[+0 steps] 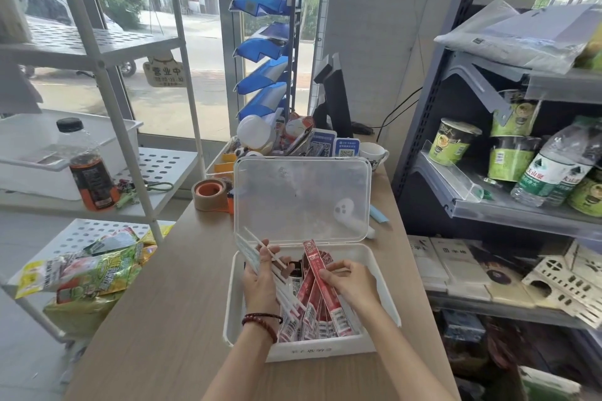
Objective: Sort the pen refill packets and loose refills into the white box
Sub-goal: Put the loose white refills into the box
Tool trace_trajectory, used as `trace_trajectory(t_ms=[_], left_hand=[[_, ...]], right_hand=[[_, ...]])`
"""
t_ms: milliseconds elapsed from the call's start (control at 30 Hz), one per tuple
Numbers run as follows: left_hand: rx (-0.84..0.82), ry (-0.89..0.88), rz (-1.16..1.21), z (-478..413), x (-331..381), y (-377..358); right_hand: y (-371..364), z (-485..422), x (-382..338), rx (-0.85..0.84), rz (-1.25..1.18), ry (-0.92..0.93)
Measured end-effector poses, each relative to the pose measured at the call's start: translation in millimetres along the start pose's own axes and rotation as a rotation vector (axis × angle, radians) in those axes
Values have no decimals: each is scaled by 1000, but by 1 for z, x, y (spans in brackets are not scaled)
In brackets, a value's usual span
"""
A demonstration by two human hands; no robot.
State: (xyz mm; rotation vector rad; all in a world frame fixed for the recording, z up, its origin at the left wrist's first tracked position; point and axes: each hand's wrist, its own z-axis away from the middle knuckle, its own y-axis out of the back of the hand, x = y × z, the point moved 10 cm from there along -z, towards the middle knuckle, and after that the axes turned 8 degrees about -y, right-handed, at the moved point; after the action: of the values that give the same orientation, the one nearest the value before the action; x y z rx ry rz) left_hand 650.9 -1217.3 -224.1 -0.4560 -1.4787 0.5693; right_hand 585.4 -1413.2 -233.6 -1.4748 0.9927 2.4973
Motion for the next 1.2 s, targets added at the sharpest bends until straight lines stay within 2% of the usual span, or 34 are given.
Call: trace_trajectory(t_ms=[67, 167, 267, 367, 467, 667, 800, 933, 1033, 1200], left_hand=[[40, 18, 69, -1, -2, 7], [-33, 14, -60, 0, -7, 1], [-103, 29, -136, 4, -13, -12], [-32, 9, -96, 1, -8, -4], [-51, 50, -74, -2, -14, -1], [-236, 220, -334, 8, -40, -12], [-304, 232, -401, 12, -42, -17], [-295, 196, -378, 11, -37, -18], [-330, 185, -438, 13, -38, -19], [-371, 222, -484, 18, -48, -19]], right_hand=[[0, 1, -7, -28, 1, 26], [-9, 5, -9, -64, 18, 22], [-14, 6, -8, 18, 134, 75], [-18, 12, -13, 37, 183, 154], [-23, 14, -15, 5, 169, 175], [-19, 18, -15, -83, 11, 171], [-2, 21, -18, -70, -72, 212], [-2, 26, -22, -128, -105, 222], [-1, 32, -28, -104, -129, 247], [-9, 36, -40, -89, -71, 261]])
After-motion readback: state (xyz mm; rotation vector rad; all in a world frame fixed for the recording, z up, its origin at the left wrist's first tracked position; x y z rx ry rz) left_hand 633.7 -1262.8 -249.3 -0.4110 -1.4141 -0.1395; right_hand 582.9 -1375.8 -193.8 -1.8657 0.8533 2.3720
